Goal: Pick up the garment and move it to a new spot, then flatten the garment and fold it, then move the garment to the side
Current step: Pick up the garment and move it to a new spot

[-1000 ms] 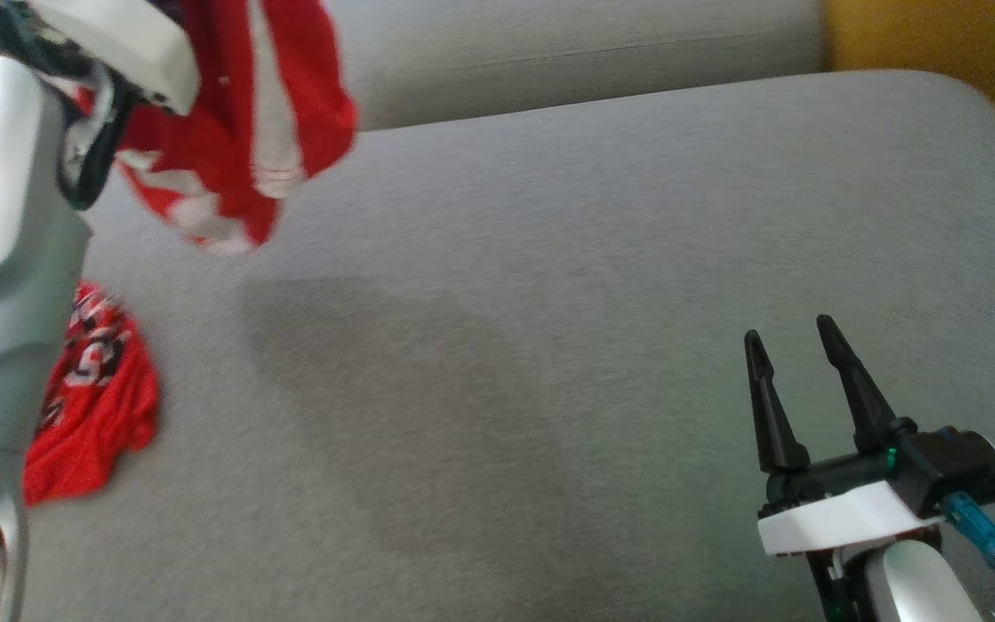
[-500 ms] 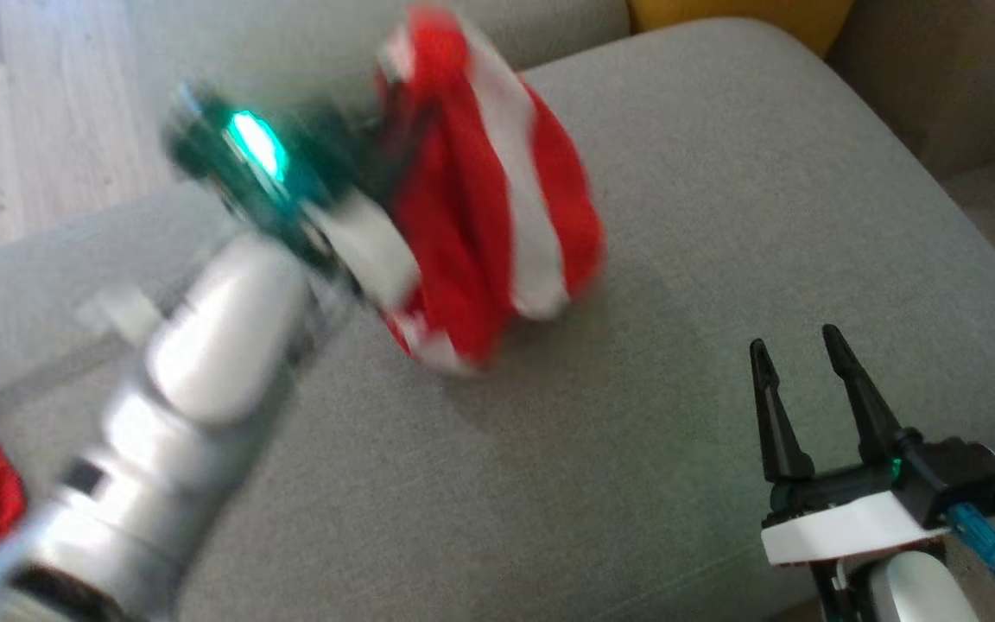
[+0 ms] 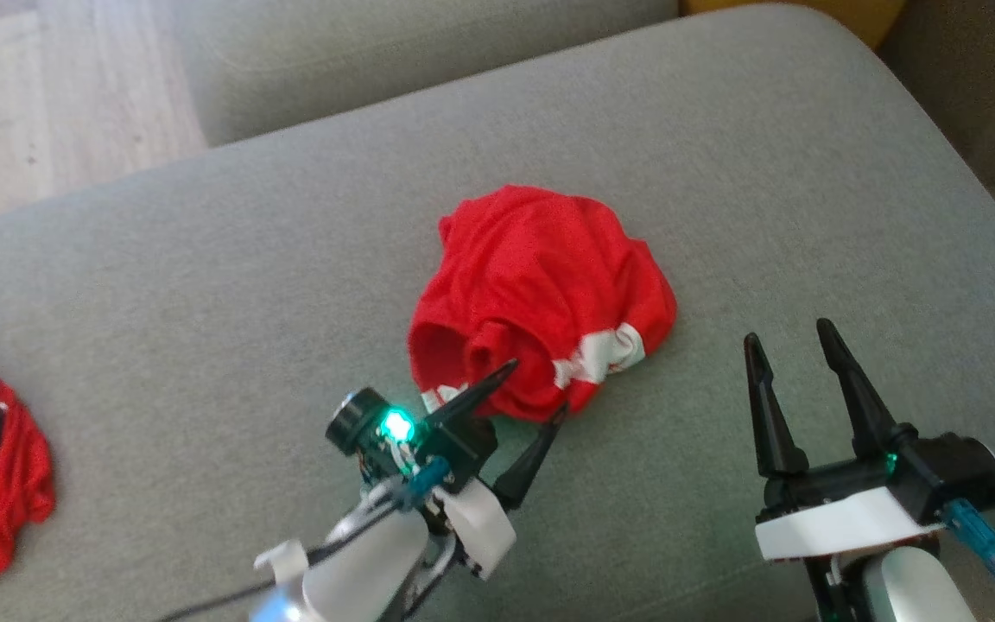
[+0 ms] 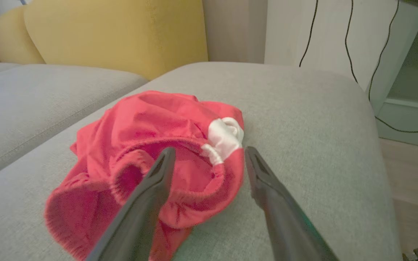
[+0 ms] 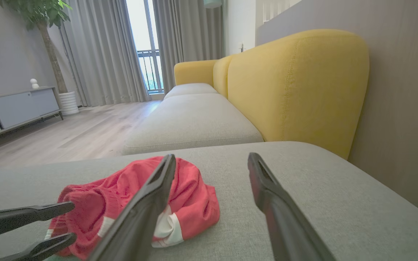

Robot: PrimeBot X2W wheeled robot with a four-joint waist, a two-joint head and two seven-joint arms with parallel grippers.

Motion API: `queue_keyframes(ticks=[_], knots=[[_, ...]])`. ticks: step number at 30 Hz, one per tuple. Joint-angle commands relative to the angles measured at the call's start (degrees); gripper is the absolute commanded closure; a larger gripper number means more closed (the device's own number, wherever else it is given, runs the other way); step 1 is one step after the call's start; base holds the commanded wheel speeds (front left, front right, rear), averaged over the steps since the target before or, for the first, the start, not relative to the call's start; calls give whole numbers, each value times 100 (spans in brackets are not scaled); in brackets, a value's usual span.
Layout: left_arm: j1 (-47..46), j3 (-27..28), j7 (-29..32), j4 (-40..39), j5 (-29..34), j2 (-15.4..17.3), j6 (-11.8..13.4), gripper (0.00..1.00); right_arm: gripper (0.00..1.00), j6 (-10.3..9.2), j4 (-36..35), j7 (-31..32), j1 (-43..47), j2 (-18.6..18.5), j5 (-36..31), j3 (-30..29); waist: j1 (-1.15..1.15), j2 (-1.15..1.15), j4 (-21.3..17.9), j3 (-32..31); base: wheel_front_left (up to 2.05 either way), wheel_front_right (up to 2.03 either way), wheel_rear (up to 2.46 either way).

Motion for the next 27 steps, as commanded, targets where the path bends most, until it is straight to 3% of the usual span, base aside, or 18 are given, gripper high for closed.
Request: queue_keyframes(ticks=[1, 6, 7, 15, 27], knots=[[9, 181, -119, -284, -114, 6, 162, 0, 0, 43, -151, -63, -166, -1, 2, 110, -1, 0, 131, -165, 0, 0, 0], [605, 687, -164, -1124, -350, 0, 746, 0, 0, 43, -125, -63, 10, -9, 21, 70, -1, 0, 415, -489, 0, 0, 0], [934, 986, -165, -1509, -374, 80, 978, 0, 0, 43, -103, -63, 71, -14, 31, 54, -1, 0, 537, -595, 0, 0, 0], [2339, 2509, -167, -3085, -262, 271, 1559, 0, 0, 43, 5, -63, 377, -2, 91, -107, -1, 0, 1065, -914, 0, 0, 0], [4113, 3945, -167, -4212, 372, 95, 1562, 0, 0, 43, 87, -63, 714, -14, 209, -77, -1, 0, 1298, -1216, 0, 0, 0]])
